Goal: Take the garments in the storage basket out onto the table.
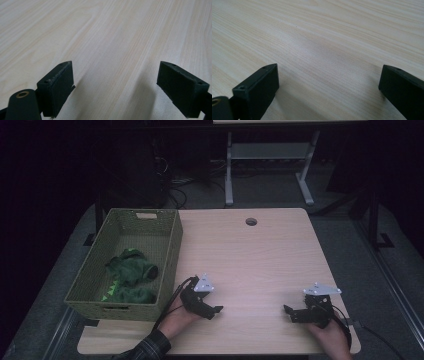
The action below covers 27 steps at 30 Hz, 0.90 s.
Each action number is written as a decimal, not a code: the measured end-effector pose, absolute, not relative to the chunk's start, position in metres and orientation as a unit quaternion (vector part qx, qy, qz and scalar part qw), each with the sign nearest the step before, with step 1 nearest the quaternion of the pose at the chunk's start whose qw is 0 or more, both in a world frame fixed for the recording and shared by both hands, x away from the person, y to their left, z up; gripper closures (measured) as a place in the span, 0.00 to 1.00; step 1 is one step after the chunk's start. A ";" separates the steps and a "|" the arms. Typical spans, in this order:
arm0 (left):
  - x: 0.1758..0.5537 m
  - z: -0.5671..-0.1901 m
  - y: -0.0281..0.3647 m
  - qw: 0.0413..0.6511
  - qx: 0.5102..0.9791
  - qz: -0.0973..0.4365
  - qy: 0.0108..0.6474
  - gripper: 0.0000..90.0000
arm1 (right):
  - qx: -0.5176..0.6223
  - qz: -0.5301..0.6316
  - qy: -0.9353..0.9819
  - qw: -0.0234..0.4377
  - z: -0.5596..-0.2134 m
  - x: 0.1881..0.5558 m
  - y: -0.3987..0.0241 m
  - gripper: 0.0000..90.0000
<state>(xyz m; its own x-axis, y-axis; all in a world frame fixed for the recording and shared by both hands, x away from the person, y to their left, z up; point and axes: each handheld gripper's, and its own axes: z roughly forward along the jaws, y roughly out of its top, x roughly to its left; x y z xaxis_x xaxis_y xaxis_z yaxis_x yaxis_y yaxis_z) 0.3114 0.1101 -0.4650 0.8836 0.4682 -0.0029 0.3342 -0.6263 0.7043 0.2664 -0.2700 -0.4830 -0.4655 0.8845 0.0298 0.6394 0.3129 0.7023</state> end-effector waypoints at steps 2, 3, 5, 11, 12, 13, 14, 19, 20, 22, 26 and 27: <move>0.312 -0.463 0.111 0.370 0.897 0.090 0.224 0.15 | 0.483 0.332 0.789 0.185 -0.483 0.266 -0.270 0.03; 0.312 -0.462 0.111 0.371 0.896 0.087 0.226 0.15 | 0.483 0.332 0.789 0.184 -0.483 0.266 -0.270 0.03; 0.312 -0.460 0.111 0.372 0.897 0.083 0.225 0.15 | 0.483 0.332 0.789 0.185 -0.483 0.266 -0.270 0.03; 0.312 -0.457 0.110 0.372 0.897 0.085 0.222 0.15 | 0.483 0.332 0.789 0.185 -0.483 0.266 -0.270 0.03; 0.313 -0.455 0.110 0.369 0.899 0.084 0.219 0.15 | 0.483 0.332 0.789 0.184 -0.483 0.266 -0.270 0.03; 0.314 -0.453 0.110 0.369 0.900 0.086 0.217 0.15 | 0.483 0.332 0.789 0.184 -0.483 0.266 -0.270 0.03; 0.313 -0.452 0.110 0.370 0.899 0.087 0.218 0.15 | 0.483 0.332 0.789 0.184 -0.483 0.266 -0.270 0.03; 0.315 -0.444 0.112 0.381 0.894 0.087 0.219 0.15 | 0.483 0.332 0.789 0.184 -0.483 0.266 -0.270 0.03; 0.316 -0.442 0.113 0.383 0.893 0.085 0.221 0.15 | 0.483 0.332 0.789 0.184 -0.483 0.266 -0.270 0.03; 0.316 -0.440 0.113 0.384 0.893 0.087 0.218 0.15 | 0.483 0.332 0.789 0.184 -0.483 0.266 -0.270 0.03; 0.317 -0.435 0.112 0.386 0.893 0.085 0.216 0.15 | 0.483 0.332 0.789 0.184 -0.483 0.266 -0.270 0.03; 0.317 -0.434 0.112 0.386 0.893 0.085 0.215 0.15 | 0.483 0.332 0.789 0.185 -0.483 0.266 -0.270 0.03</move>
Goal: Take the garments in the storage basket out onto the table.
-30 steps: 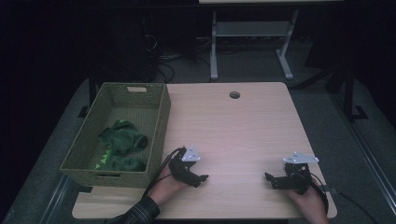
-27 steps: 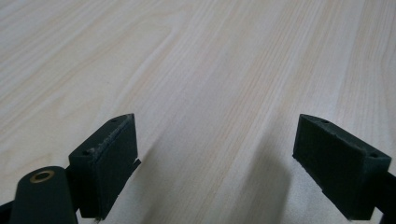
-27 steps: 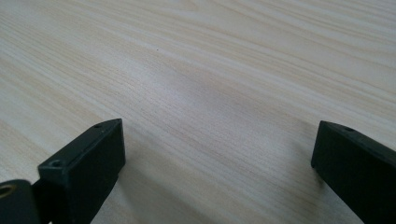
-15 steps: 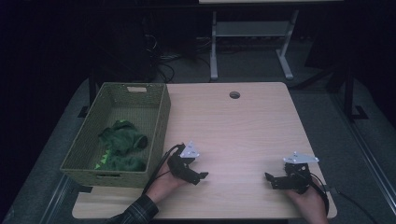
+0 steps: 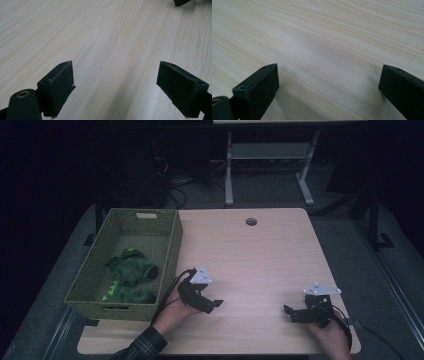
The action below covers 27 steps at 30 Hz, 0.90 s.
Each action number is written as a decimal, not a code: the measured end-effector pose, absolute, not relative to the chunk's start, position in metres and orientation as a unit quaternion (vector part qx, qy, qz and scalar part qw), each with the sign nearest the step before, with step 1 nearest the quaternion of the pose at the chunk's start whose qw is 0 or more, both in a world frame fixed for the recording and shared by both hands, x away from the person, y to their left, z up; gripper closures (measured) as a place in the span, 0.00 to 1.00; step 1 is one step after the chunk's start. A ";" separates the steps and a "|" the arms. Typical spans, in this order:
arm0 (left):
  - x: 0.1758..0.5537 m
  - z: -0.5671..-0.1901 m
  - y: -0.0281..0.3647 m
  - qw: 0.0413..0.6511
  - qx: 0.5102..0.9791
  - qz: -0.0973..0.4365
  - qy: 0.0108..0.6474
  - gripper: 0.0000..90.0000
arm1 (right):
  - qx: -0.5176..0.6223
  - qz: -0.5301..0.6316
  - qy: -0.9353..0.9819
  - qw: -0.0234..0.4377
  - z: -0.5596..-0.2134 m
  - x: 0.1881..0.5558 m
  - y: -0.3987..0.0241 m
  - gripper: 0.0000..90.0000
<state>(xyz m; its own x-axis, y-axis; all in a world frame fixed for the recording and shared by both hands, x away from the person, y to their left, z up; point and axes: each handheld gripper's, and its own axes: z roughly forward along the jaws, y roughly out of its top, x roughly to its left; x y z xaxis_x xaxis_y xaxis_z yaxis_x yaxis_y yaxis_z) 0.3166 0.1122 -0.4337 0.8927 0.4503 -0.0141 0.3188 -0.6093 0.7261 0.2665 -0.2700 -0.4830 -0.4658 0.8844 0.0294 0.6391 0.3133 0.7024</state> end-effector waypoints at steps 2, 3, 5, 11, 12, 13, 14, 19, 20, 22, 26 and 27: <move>0.317 -0.431 0.112 0.386 0.894 0.085 0.213 0.15 | 0.483 0.332 0.789 0.184 -0.483 0.266 -0.270 0.03; 0.317 -0.429 0.112 0.385 0.894 0.086 0.213 0.15 | 0.483 0.332 0.789 0.184 -0.483 0.266 -0.270 0.03; 0.317 -0.426 0.112 0.390 0.892 0.086 0.214 0.15 | 0.483 0.332 0.789 0.185 -0.483 0.266 -0.270 0.03; 0.319 -0.416 0.114 0.397 0.889 0.081 0.214 0.15 | 0.483 0.332 0.789 0.184 -0.483 0.266 -0.270 0.03; 0.319 -0.415 0.114 0.397 0.889 0.080 0.213 0.15 | 0.483 0.332 0.789 0.184 -0.483 0.266 -0.270 0.03; 0.319 -0.414 0.114 0.400 0.888 0.079 0.214 0.15 | 0.483 0.332 0.789 0.184 -0.483 0.266 -0.270 0.03; 0.320 -0.412 0.114 0.397 0.890 0.078 0.211 0.15 | 0.483 0.332 0.789 0.184 -0.483 0.266 -0.270 0.03; 0.321 -0.404 0.114 0.396 0.890 0.079 0.210 0.15 | 0.483 0.332 0.789 0.185 -0.483 0.266 -0.270 0.03; 0.321 -0.402 0.113 0.399 0.889 0.078 0.212 0.15 | 0.483 0.332 0.789 0.184 -0.483 0.266 -0.270 0.03; 0.322 -0.399 0.114 0.398 0.890 0.080 0.209 0.15 | 0.483 0.332 0.789 0.184 -0.483 0.266 -0.270 0.03; 0.324 -0.392 0.115 0.395 0.890 0.080 0.211 0.15 | 0.483 0.332 0.789 0.184 -0.483 0.266 -0.270 0.03; 0.325 -0.390 0.115 0.399 0.889 0.079 0.213 0.15 | 0.483 0.332 0.789 0.184 -0.483 0.266 -0.270 0.03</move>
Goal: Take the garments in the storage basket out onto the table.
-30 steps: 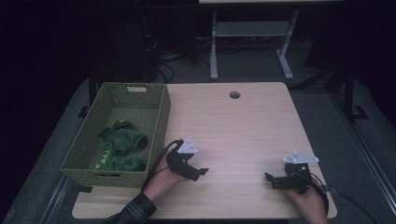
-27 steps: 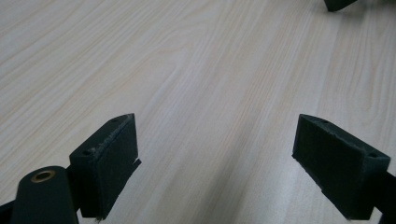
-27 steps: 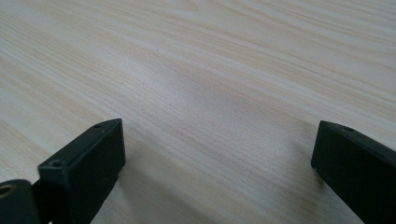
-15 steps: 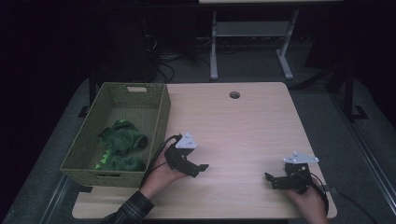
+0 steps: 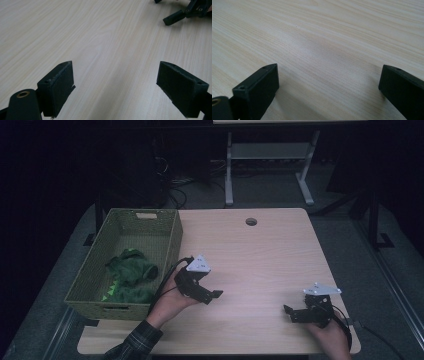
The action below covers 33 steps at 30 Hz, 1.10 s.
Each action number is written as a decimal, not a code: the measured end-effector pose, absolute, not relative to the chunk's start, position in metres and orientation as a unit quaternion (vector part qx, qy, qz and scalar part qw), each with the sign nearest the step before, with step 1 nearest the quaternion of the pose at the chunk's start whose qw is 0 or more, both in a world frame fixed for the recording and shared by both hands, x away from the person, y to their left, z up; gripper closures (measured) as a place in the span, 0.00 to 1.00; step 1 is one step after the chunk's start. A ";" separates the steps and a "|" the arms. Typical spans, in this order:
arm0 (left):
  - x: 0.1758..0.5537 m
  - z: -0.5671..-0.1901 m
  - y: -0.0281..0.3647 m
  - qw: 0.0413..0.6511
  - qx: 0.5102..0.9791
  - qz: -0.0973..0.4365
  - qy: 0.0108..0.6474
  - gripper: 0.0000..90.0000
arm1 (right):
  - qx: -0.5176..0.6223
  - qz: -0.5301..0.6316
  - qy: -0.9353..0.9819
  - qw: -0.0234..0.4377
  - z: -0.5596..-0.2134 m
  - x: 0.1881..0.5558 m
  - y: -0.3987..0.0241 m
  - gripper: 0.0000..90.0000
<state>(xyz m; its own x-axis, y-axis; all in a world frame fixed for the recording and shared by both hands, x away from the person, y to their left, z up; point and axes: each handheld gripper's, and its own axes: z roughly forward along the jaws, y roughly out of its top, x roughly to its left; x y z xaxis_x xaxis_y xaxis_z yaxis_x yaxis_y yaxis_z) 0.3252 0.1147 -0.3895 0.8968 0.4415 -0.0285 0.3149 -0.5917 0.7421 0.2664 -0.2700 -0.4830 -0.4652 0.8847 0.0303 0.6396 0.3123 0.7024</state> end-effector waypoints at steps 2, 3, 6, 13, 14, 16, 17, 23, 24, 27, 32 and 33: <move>0.327 -0.386 0.116 0.395 0.891 0.081 0.210 0.15 | 0.483 0.332 0.789 0.184 -0.483 0.266 -0.270 0.03; 0.327 -0.384 0.116 0.395 0.890 0.080 0.211 0.15 | 0.483 0.332 0.789 0.184 -0.483 0.266 -0.270 0.03; 0.329 -0.379 0.119 0.396 0.891 0.082 0.207 0.15 | 0.483 0.332 0.789 0.184 -0.483 0.266 -0.270 0.03; 0.334 -0.369 0.126 0.410 0.886 0.078 0.204 0.15 | 0.483 0.332 0.789 0.184 -0.483 0.266 -0.270 0.03; 0.335 -0.368 0.127 0.411 0.885 0.076 0.204 0.15 | 0.483 0.332 0.789 0.184 -0.483 0.266 -0.270 0.03; 0.336 -0.366 0.129 0.410 0.886 0.075 0.201 0.15 | 0.483 0.332 0.789 0.185 -0.483 0.266 -0.270 0.03; 0.337 -0.365 0.129 0.410 0.887 0.075 0.199 0.15 | 0.483 0.332 0.789 0.185 -0.483 0.266 -0.270 0.03; 0.341 -0.359 0.134 0.405 0.890 0.076 0.196 0.15 | 0.483 0.332 0.789 0.185 -0.483 0.266 -0.270 0.03; 0.341 -0.359 0.136 0.407 0.889 0.075 0.197 0.15 | 0.483 0.332 0.789 0.185 -0.483 0.266 -0.270 0.03; 0.342 -0.356 0.142 0.404 0.889 0.078 0.199 0.15 | 0.483 0.332 0.789 0.185 -0.483 0.266 -0.270 0.03; 0.343 -0.351 0.155 0.404 0.887 0.083 0.206 0.16 | 0.483 0.332 0.789 0.185 -0.483 0.266 -0.270 0.03; 0.344 -0.350 0.158 0.405 0.886 0.084 0.209 0.16 | 0.483 0.332 0.789 0.185 -0.483 0.266 -0.270 0.03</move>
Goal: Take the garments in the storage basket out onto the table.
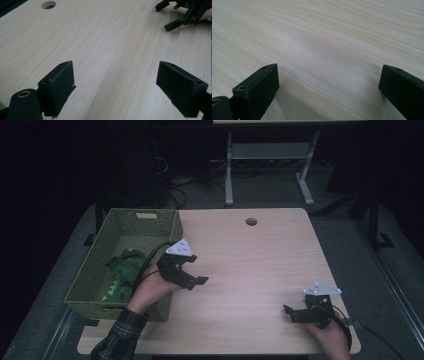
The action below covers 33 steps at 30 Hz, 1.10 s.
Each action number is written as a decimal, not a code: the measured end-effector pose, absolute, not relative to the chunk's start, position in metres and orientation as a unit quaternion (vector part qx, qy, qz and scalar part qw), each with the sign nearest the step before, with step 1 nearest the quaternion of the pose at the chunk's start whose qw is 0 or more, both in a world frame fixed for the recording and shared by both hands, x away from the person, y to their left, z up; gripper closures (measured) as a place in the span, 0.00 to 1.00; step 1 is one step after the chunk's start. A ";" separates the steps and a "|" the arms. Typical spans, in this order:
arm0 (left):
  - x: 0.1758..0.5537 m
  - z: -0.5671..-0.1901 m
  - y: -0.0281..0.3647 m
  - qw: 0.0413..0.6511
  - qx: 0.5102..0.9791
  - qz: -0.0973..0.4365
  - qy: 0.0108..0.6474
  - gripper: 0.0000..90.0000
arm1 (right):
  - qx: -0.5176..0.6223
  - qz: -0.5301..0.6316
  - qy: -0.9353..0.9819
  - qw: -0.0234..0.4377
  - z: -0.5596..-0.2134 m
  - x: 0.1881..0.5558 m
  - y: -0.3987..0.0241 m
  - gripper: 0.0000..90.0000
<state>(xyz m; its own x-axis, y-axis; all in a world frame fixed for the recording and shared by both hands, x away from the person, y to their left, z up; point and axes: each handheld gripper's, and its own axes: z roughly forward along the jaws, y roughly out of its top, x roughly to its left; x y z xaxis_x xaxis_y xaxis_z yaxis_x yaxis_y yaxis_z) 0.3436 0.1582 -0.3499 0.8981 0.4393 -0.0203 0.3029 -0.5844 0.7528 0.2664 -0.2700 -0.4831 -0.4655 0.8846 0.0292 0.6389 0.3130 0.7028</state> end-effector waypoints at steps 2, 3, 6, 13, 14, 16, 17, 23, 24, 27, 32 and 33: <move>0.344 -0.348 0.164 0.406 0.885 0.085 0.213 0.16 | 0.483 0.332 0.789 0.185 -0.483 0.266 -0.270 0.03; 0.344 -0.348 0.166 0.407 0.884 0.085 0.214 0.16 | 0.483 0.332 0.789 0.185 -0.483 0.266 -0.270 0.03; 0.344 -0.346 0.173 0.404 0.884 0.087 0.217 0.16 | 0.483 0.332 0.789 0.185 -0.483 0.266 -0.270 0.03; 0.346 -0.344 0.190 0.405 0.880 0.092 0.230 0.16 | 0.483 0.332 0.789 0.185 -0.483 0.266 -0.270 0.03; 0.347 -0.343 0.192 0.404 0.880 0.092 0.232 0.16 | 0.483 0.332 0.789 0.185 -0.483 0.266 -0.270 0.03; 0.347 -0.343 0.197 0.405 0.878 0.095 0.237 0.16 | 0.483 0.332 0.789 0.185 -0.483 0.266 -0.270 0.03; 0.347 -0.343 0.200 0.404 0.877 0.097 0.240 0.16 | 0.483 0.332 0.789 0.185 -0.483 0.266 -0.270 0.03; 0.349 -0.340 0.218 0.403 0.871 0.110 0.259 0.16 | 0.483 0.332 0.789 0.185 -0.483 0.266 -0.270 0.03; 0.350 -0.340 0.222 0.401 0.871 0.112 0.261 0.16 | 0.483 0.332 0.789 0.185 -0.483 0.266 -0.270 0.03; 0.350 -0.339 0.231 0.400 0.867 0.118 0.272 0.16 | 0.483 0.332 0.789 0.185 -0.483 0.266 -0.270 0.03; 0.351 -0.339 0.248 0.400 0.861 0.124 0.289 0.16 | 0.483 0.332 0.789 0.185 -0.483 0.266 -0.270 0.03; 0.352 -0.339 0.251 0.400 0.860 0.126 0.291 0.16 | 0.483 0.332 0.789 0.185 -0.483 0.266 -0.270 0.03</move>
